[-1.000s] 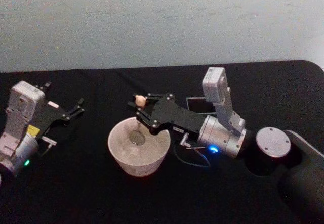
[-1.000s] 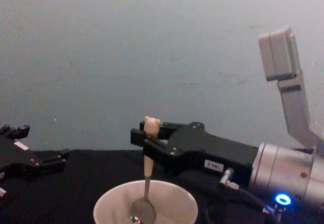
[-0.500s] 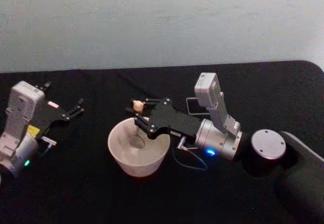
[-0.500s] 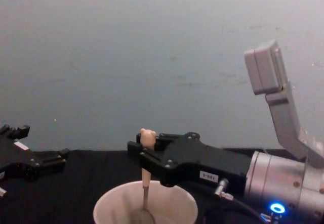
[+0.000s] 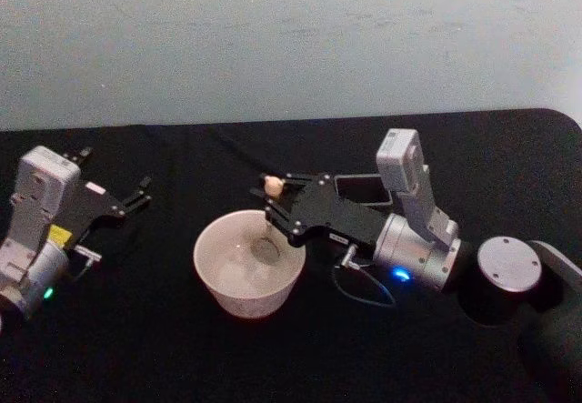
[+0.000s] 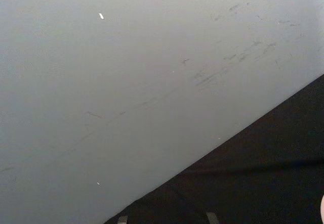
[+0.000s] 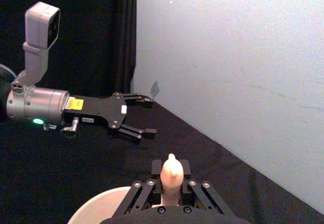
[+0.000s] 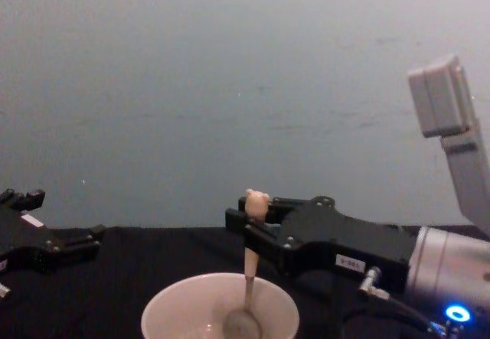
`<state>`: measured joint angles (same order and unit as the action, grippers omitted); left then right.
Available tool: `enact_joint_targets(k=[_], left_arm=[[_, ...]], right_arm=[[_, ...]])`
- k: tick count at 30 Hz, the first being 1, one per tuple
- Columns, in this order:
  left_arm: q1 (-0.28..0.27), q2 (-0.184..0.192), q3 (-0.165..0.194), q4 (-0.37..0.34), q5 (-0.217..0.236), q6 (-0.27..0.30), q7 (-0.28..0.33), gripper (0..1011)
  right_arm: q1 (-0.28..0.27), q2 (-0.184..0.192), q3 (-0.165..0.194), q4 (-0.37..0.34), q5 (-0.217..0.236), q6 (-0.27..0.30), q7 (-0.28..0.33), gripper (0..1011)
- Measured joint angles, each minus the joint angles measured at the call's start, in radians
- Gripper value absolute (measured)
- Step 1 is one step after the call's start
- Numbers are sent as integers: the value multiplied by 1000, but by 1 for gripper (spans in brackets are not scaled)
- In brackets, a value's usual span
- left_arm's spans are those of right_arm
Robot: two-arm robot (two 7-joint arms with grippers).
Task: Pick up the stirring spoon with one hand, stir inside the cup, then place it back in its original position.
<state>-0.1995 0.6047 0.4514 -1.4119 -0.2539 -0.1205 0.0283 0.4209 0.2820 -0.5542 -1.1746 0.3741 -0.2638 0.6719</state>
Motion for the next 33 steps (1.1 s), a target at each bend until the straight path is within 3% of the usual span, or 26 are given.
enact_joint_targets(k=[8, 16, 23, 33], left_arm=[[0, 0, 0, 0, 0, 0, 0, 1001], [0, 0, 0, 0, 0, 0, 0, 1001], [0, 0, 0, 0, 0, 0, 0, 1001], [0, 0, 0, 0, 0, 0, 0, 1001]], right_arm=[[-54, 45, 5, -87, 21, 26, 14, 209], [-83, 64, -20, -141, 36, 41, 40, 209], [-69, 38, -39, -130, 40, 40, 39, 209], [-13, -27, -40, -35, 10, 29, -20, 209]])
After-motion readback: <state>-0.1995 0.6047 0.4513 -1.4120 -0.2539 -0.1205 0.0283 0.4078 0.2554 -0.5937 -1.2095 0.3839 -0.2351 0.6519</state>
